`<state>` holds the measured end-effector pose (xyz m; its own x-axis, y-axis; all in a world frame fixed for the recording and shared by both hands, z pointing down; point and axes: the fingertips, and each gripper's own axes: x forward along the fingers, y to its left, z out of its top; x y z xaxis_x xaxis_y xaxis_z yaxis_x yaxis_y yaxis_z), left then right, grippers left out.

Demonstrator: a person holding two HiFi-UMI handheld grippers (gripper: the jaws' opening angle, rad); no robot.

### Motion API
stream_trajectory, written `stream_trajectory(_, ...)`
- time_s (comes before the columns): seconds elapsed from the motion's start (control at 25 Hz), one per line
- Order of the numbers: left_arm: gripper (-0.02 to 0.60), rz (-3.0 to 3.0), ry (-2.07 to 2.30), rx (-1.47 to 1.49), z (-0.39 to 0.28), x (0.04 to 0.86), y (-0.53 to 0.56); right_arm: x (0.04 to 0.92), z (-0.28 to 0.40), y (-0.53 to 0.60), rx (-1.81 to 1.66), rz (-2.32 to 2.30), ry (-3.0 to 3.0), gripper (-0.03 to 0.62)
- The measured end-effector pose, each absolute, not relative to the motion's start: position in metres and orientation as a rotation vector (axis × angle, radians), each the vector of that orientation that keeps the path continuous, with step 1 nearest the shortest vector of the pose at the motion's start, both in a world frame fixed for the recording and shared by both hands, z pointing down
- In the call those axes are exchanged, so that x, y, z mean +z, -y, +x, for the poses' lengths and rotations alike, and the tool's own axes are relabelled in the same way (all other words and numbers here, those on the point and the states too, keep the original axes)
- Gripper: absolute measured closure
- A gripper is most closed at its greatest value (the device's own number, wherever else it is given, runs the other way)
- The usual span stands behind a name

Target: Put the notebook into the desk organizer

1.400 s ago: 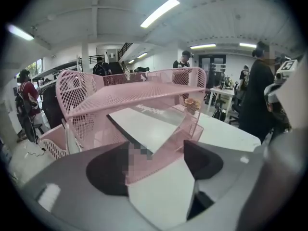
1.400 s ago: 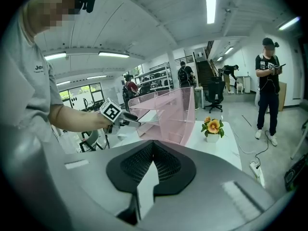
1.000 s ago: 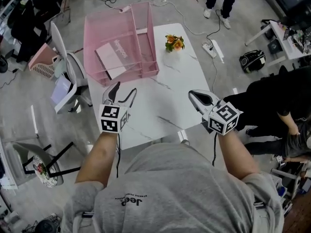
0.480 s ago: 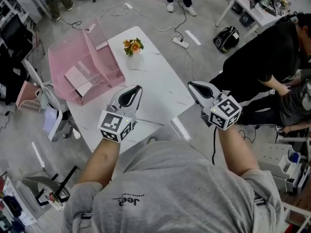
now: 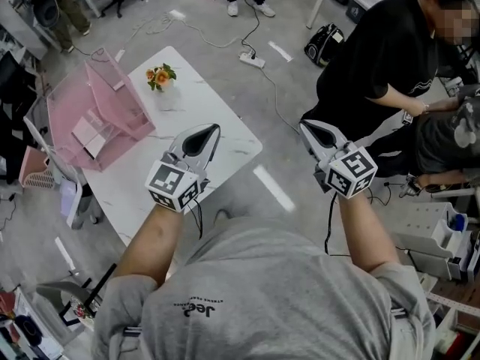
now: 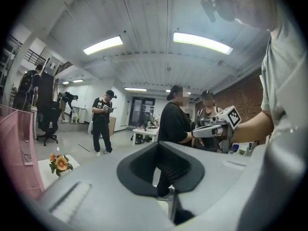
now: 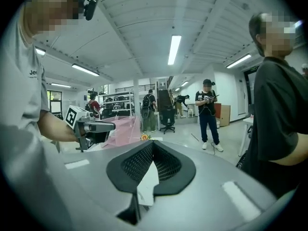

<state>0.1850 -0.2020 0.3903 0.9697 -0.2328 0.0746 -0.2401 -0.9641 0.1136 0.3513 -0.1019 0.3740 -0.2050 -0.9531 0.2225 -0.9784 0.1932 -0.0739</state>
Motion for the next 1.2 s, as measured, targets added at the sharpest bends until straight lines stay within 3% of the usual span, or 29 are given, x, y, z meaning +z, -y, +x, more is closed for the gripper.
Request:
stream_trajectory(0.36, 0.523, 2.993, 0.328, 0.093, 0.241, 0.388, 0.151, 0.376, 0.41, 0.055, 0.282, 1.95, 2.296, 0.592)
stream_trajectory(1.2, 0.523, 2.985, 0.332, 0.078, 0.228, 0.375, 0.134, 0.367, 0.411, 0.038, 0.292, 1.966, 2.285, 0.594)
